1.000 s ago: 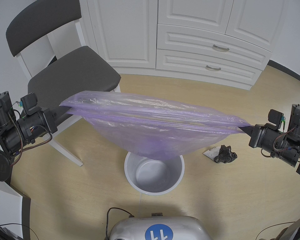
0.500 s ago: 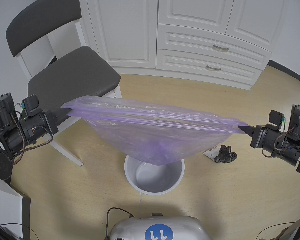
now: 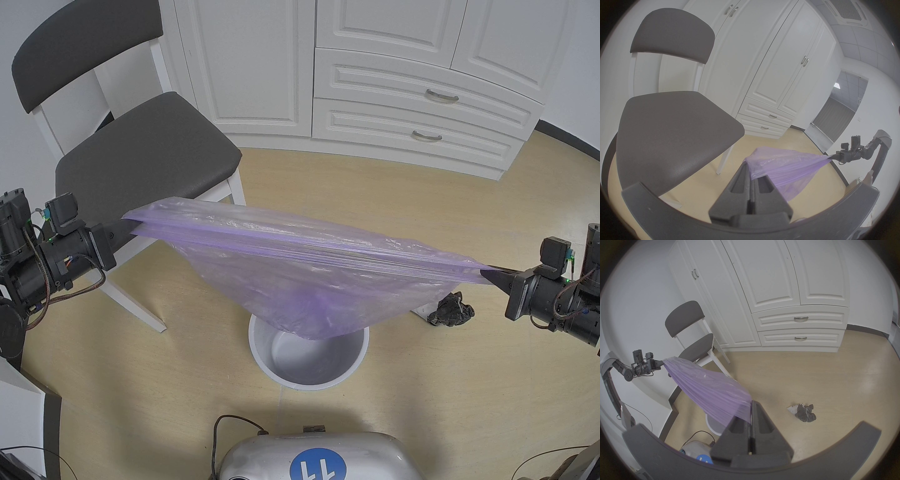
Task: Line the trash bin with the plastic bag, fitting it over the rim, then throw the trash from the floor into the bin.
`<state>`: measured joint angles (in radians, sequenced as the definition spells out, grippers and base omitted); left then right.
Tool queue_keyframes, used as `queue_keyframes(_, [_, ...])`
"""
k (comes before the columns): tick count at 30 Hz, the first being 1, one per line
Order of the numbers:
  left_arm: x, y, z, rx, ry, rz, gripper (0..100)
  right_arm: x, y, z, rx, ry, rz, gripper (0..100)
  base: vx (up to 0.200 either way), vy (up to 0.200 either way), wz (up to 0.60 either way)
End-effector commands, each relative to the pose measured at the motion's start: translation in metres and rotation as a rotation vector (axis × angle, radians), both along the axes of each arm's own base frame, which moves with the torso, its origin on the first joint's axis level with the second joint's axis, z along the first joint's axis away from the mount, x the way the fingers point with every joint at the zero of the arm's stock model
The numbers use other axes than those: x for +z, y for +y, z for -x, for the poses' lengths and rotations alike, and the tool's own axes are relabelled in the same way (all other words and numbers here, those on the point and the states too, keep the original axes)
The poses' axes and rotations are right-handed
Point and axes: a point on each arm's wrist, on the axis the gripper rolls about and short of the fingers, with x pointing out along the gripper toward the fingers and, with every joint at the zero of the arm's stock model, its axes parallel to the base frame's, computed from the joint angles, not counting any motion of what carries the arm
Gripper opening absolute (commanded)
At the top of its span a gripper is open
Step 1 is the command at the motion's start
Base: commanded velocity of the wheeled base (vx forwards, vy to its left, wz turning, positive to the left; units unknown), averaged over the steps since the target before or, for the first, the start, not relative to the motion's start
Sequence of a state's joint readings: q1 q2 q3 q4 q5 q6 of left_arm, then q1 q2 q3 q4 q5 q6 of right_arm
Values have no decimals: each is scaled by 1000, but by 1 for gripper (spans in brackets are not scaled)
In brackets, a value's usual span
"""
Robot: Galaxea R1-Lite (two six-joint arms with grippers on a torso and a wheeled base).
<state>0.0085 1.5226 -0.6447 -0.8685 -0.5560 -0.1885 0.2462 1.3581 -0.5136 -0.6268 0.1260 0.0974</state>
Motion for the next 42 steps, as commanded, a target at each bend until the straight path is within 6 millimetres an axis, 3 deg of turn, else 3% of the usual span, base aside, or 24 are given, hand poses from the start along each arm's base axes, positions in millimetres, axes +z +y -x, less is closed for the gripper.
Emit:
queue_keyframes(1, [1,-2,3,-6,-6,0,0,3,1,5,8,-15,-4,0,0,0,0])
queue_keyframes(4, [2,-11,7,-39,-20,-2,0,5,6,10,37,-28,-8,0,0,0,0])
queue_keyframes(12, [3,-64,38,-264,-41,2,0,4,32,31,192,-39,-17,0,0,0,0])
queue_keyframes(21, [-2,-114,74,-388,-87,29,0,4,48,44,288,-38,-27,0,0,0,0])
queue_keyframes(30, [-13,-135,116,-549,-75,38,0,2,53,76,422,-70,-33,0,0,0,0])
queue_keyframes(34, [-23,-141,115,-571,-30,16,0,-3,56,72,424,-43,-20,0,0,0,0])
queue_keyframes(35, [-34,-150,108,-577,14,-8,0,-11,61,66,424,-6,-1,0,0,0,0])
queue_keyframes(42, [-60,-168,86,-559,104,-47,0,-30,74,51,421,92,38,0,0,0,0])
